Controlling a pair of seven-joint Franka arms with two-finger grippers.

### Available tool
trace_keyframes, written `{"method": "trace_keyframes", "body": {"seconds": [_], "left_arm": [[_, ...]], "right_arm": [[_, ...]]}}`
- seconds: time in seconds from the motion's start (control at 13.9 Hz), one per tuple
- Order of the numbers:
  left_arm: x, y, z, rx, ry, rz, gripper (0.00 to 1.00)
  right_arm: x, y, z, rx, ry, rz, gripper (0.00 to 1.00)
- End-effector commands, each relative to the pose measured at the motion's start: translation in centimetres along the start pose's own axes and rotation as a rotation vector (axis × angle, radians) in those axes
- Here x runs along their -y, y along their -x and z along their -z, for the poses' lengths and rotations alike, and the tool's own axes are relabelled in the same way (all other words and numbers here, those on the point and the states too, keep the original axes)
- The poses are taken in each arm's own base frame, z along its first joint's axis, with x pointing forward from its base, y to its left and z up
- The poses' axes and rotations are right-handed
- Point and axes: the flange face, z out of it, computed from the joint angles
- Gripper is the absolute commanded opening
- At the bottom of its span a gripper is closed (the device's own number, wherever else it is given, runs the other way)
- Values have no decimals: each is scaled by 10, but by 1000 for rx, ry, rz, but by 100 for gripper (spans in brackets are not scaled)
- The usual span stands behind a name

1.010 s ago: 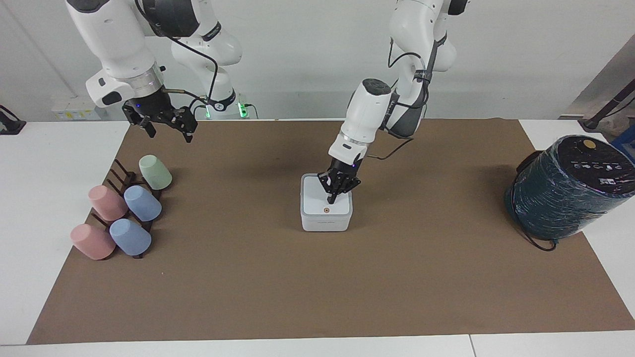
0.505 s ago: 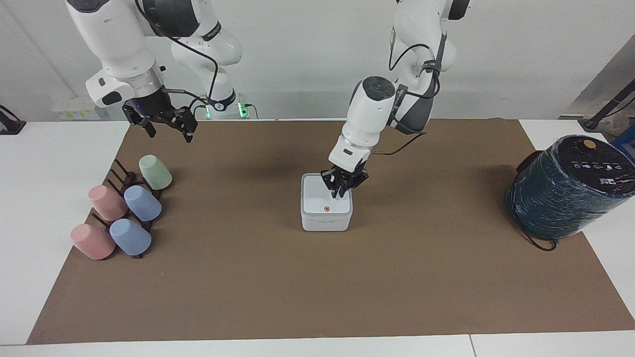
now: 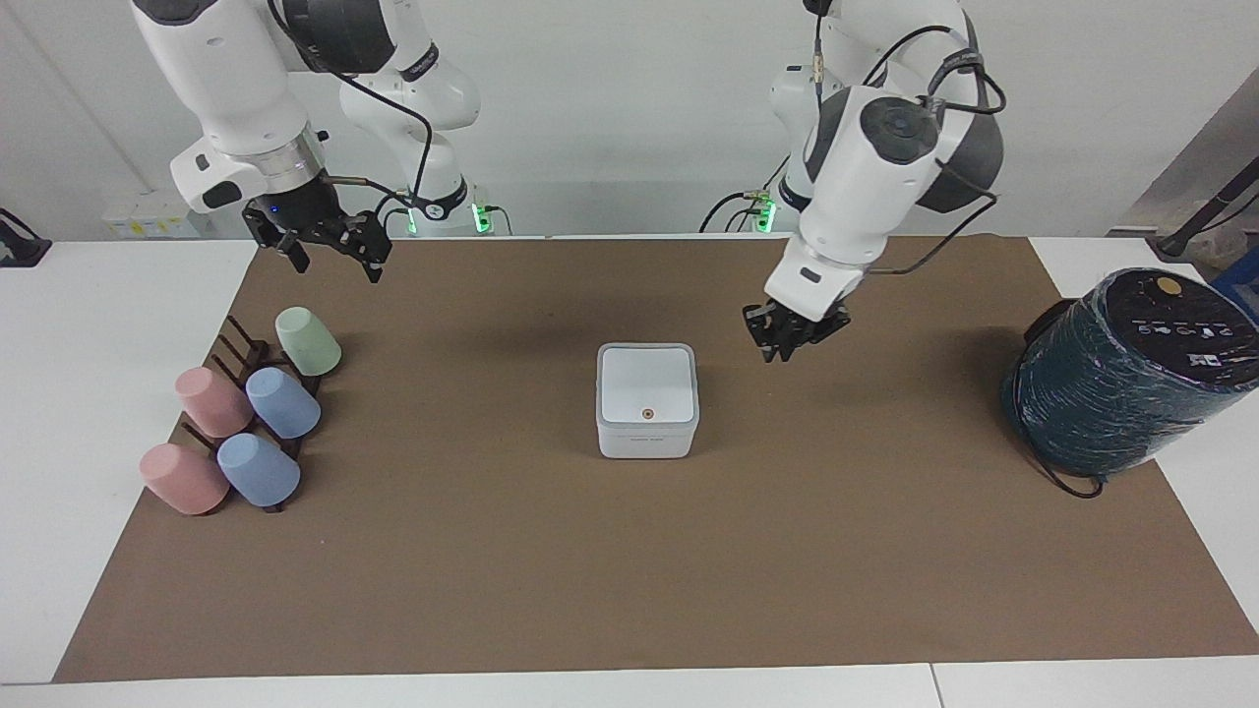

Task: Close trash can lid

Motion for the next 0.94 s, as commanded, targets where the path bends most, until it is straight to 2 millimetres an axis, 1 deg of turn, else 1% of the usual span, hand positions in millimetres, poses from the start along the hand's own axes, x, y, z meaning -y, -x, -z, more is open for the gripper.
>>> {"method": "trace_keyframes", "body": {"seconds": [0.0, 0.07, 0.14, 0.22, 0.29, 0.43, 0.51, 0.87], "left_arm": [[33, 19, 28, 17, -10, -33, 51], [40, 24, 38, 9, -27, -31, 62], [44, 29, 47, -7, -56, -38, 74], [46, 33, 55, -23, -78, -44, 89], [46, 35, 60, -39, -89, -49, 100], [39, 37, 62, -43, -88, -51, 100], [42, 39, 60, -36, -90, -52, 100], [42, 40, 58, -34, -88, -56, 100]], "right_arm": [[-3, 2, 0, 6, -7, 18, 100], [-3, 2, 0, 6, -7, 18, 100], [-2, 2, 0, 4, -8, 20, 100], [-2, 2, 0, 6, -7, 20, 100], [-3, 2, 0, 6, -7, 18, 100], [-2, 2, 0, 6, -7, 20, 100], [-3, 2, 0, 6, -7, 18, 100], [-3, 2, 0, 6, -7, 18, 100]]}}
